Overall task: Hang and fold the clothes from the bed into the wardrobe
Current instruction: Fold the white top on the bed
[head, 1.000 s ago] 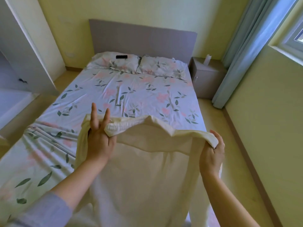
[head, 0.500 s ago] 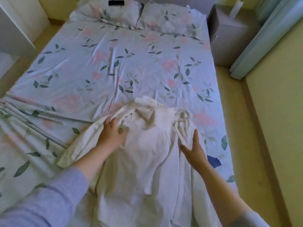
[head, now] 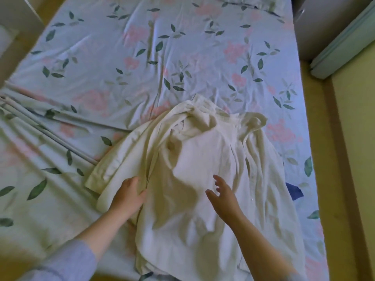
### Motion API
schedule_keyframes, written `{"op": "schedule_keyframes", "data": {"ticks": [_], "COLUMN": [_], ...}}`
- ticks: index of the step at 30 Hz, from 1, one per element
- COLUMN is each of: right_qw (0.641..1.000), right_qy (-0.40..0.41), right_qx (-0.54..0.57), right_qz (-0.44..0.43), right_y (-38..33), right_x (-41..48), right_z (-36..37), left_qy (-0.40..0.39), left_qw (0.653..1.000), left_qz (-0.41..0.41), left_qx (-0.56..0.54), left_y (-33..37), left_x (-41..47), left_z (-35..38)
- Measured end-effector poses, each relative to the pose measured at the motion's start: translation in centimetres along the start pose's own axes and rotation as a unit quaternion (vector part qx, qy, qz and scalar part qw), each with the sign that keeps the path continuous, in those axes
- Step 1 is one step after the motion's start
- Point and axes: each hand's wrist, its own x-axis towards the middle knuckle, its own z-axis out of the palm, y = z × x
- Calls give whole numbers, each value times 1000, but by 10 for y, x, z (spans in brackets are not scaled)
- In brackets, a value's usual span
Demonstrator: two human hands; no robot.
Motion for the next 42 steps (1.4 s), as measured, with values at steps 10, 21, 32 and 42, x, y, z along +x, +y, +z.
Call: {"op": "schedule_keyframes", "data": {"ticks": [10, 21, 32, 42], "right_qw": [997, 994, 997, 983], "right_qy": [9, -49, -22, -157], "right_qx": [-19, -81, -29, -86], "right_qz": [-73, -58, 63, 35], "right_y": [-42, -80, -73, -85], "right_x": [13, 84, 125, 98], "right_z": [88, 166, 228, 257], "left_qy": [-18, 16, 142, 51], "left_qw": [996, 990, 918, 937], "left_qz": [-67, -108, -108, -136], "left_qx": [-52, -95, -354, -317], "left_y": [-92, -148, -181, -217], "left_x": [17, 75, 67, 55], "left_z": [10, 24, -13, -35]}}
